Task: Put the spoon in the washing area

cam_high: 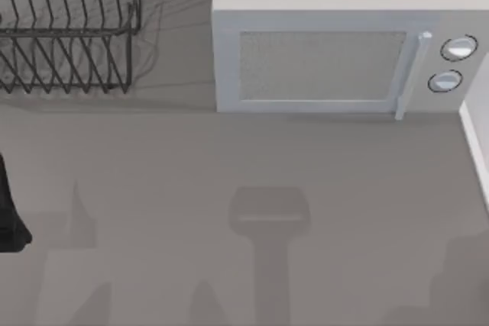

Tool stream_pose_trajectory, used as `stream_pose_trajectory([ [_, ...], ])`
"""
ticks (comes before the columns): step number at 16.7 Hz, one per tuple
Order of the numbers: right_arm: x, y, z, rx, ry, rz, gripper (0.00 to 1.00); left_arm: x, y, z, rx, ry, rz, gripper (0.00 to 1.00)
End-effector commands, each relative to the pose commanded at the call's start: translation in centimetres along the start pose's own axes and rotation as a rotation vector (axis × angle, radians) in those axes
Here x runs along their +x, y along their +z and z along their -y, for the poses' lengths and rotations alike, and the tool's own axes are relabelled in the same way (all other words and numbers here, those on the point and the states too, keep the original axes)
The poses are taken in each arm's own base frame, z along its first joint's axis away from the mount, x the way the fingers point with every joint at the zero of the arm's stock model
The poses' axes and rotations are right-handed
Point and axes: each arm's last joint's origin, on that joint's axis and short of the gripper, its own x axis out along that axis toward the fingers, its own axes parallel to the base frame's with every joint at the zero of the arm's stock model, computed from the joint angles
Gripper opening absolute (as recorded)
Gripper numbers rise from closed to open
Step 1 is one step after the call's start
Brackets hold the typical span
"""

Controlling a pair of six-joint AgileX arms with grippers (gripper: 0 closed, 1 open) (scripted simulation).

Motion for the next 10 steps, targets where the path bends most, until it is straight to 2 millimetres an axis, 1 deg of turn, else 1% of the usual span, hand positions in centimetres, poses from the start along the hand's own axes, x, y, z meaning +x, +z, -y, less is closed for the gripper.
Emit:
stream_pose_trajectory([
  [1, 0.0, 0.0, 0.0, 0.0, 0.0, 0.0, 0.0, 0.0, 0.0, 0.0, 0.0, 0.0, 0.0, 1.0],
  [2, -2.2, 0.1, 0.0, 0.03, 0.0, 0.013, 0.0, 0.0, 0.0, 0.0, 0.0, 0.0, 0.0, 1.0],
  [4, -2.5, 0.1, 0.1, 0.028, 0.0, 0.013, 0.0, 0.0, 0.0, 0.0, 0.0, 0.0, 0.0, 1.0],
  [5, -3.1, 0.2, 0.3, 0.026, -0.007, 0.017, 0.0, 0.0, 0.0, 0.0, 0.0, 0.0, 0.0, 1.0],
  [8, -6.1, 0.5, 0.8, 0.026, -0.019, 0.024, 0.0, 0.0, 0.0, 0.0, 0.0, 0.0, 0.0, 1.0],
  [10, -7.4, 0.3, 0.3, 0.028, 0.035, -0.007, 0.0, 0.0, 0.0, 0.0, 0.0, 0.0, 0.0, 1.0],
])
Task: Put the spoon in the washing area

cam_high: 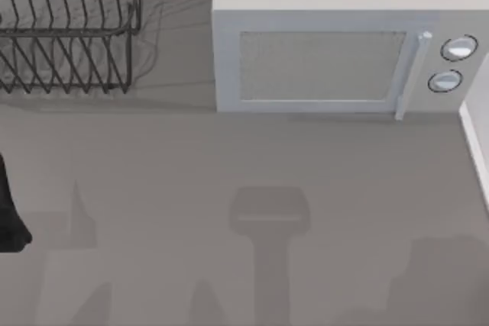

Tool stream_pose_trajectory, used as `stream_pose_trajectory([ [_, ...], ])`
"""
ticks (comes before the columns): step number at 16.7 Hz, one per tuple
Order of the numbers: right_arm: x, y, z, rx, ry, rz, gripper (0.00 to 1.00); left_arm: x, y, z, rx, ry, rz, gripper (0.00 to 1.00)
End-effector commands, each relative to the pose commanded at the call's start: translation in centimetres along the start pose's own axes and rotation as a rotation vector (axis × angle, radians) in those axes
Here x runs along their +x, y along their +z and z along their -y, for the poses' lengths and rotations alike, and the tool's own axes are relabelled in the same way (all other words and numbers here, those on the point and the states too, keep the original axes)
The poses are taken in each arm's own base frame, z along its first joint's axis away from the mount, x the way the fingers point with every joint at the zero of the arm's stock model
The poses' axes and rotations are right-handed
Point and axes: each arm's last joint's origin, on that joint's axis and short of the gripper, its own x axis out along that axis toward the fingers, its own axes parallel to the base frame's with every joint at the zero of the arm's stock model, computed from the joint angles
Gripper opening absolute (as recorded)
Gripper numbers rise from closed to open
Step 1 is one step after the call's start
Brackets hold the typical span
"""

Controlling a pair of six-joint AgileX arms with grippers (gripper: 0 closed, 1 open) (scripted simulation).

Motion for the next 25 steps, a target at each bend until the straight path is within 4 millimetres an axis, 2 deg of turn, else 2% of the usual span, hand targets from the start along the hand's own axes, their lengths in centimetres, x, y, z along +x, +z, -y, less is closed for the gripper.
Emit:
stream_pose_trajectory([
  [3, -3.5, -0.1, -0.3, -0.001, -0.021, 0.012, 0.0, 0.0, 0.0, 0.0, 0.0, 0.0, 0.0, 1.0],
  [5, -4.7, -0.2, -0.5, 0.001, -0.035, 0.021, 0.0, 0.0, 0.0, 0.0, 0.0, 0.0, 0.0, 1.0],
  [10, -4.6, -0.1, -0.5, 0.002, -0.031, 0.018, 0.0, 0.0, 0.0, 0.0, 0.0, 0.0, 0.0, 1.0],
  [13, -5.0, 0.6, 0.6, 0.003, -0.009, 0.004, 0.0, 0.0, 0.0, 0.0, 0.0, 0.0, 0.0, 1.0],
  [15, -5.5, 1.8, 2.2, 0.002, 0.017, -0.013, 0.0, 0.0, 0.0, 0.0, 0.0, 0.0, 0.0, 1.0],
  [18, -6.4, 4.6, 5.8, -0.002, 0.051, -0.037, 0.0, 0.0, 0.0, 0.0, 0.0, 0.0, 0.0, 1.0],
  [22, -7.6, 9.8, 11.6, -0.012, 0.054, -0.044, 0.0, 0.0, 0.0, 0.0, 0.0, 0.0, 0.0, 1.0],
  [25, -7.7, 13.7, 15.3, -0.014, 0.033, -0.032, 0.0, 0.0, 0.0, 0.0, 0.0, 0.0, 0.0, 1.0],
])
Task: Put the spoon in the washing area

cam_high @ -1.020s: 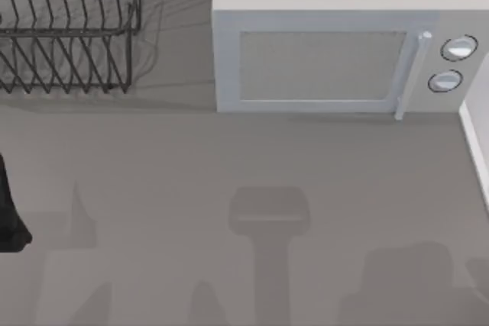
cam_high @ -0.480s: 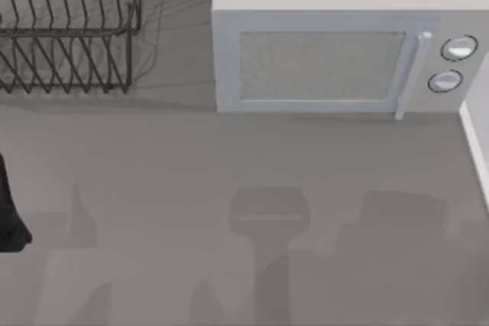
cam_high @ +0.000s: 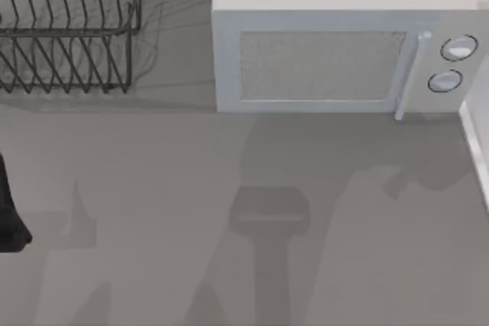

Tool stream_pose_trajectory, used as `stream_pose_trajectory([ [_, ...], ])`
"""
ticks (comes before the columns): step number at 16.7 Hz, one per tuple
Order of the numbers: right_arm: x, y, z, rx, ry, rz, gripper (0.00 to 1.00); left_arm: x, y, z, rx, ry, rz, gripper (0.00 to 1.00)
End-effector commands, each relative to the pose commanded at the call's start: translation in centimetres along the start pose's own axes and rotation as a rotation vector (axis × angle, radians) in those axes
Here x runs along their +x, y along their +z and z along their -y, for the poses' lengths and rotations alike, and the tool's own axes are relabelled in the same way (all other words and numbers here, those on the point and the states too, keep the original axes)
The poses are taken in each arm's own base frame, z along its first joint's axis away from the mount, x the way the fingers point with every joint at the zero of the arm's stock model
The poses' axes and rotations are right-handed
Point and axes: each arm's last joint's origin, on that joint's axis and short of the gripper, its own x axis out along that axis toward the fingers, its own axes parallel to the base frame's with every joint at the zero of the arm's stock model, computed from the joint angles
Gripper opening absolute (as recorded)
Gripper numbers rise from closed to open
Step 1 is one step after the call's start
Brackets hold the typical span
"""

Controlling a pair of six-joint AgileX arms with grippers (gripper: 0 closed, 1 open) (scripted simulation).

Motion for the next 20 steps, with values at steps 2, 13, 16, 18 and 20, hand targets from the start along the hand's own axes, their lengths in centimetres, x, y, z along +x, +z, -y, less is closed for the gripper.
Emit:
stream_pose_trajectory([
  [2, 0.4, 2.3, 1.7, 0.001, -0.017, 0.012, 0.0, 0.0, 0.0, 0.0, 0.0, 0.0, 0.0, 1.0],
  [13, 3.6, 7.3, 3.7, 0.016, -0.068, 0.048, 0.0, 0.0, 0.0, 0.0, 0.0, 0.0, 0.0, 1.0],
  [16, 3.6, 7.1, 3.9, 0.023, -0.067, 0.048, 0.0, 0.0, 0.0, 0.0, 0.0, 0.0, 0.0, 1.0],
  [18, 3.6, 7.2, 3.9, 0.017, -0.072, 0.052, 0.0, 0.0, 0.0, 0.0, 0.0, 0.0, 0.0, 1.0],
  [20, 3.9, 7.6, 3.8, 0.004, -0.08, 0.057, 0.0, 0.0, 0.0, 0.0, 0.0, 0.0, 0.0, 1.0],
])
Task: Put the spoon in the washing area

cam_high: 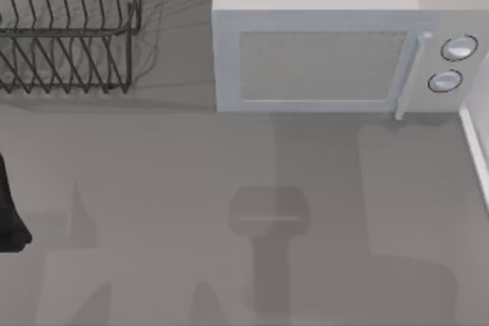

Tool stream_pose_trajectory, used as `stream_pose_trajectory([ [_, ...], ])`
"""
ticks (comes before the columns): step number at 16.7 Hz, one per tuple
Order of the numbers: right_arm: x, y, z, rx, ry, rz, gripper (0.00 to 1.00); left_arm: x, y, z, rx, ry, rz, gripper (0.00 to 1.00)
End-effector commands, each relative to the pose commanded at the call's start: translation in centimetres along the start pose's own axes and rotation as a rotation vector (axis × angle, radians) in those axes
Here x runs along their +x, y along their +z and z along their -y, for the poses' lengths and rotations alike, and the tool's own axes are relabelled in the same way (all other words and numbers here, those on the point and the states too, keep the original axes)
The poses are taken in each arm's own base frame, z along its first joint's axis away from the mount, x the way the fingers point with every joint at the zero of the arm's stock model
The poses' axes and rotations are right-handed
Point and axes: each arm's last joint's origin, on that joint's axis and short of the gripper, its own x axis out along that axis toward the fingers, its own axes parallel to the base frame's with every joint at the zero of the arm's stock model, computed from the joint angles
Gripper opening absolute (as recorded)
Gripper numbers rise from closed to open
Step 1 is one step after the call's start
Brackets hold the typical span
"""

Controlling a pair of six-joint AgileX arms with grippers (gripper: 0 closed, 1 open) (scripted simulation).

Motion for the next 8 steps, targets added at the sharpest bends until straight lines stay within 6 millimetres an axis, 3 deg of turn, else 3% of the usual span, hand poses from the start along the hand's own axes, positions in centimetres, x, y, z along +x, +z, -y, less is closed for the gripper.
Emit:
stream_pose_trajectory([
  [5, 3.2, -0.1, 0.0, 0.003, 0.025, -0.021, 0.0, 0.0, 0.0, 0.0, 0.0, 0.0, 0.0, 1.0],
  [8, 4.0, -0.3, 0.1, 0.011, 0.015, -0.013, 0.0, 0.0, 0.0, 0.0, 0.0, 0.0, 0.0, 1.0],
])
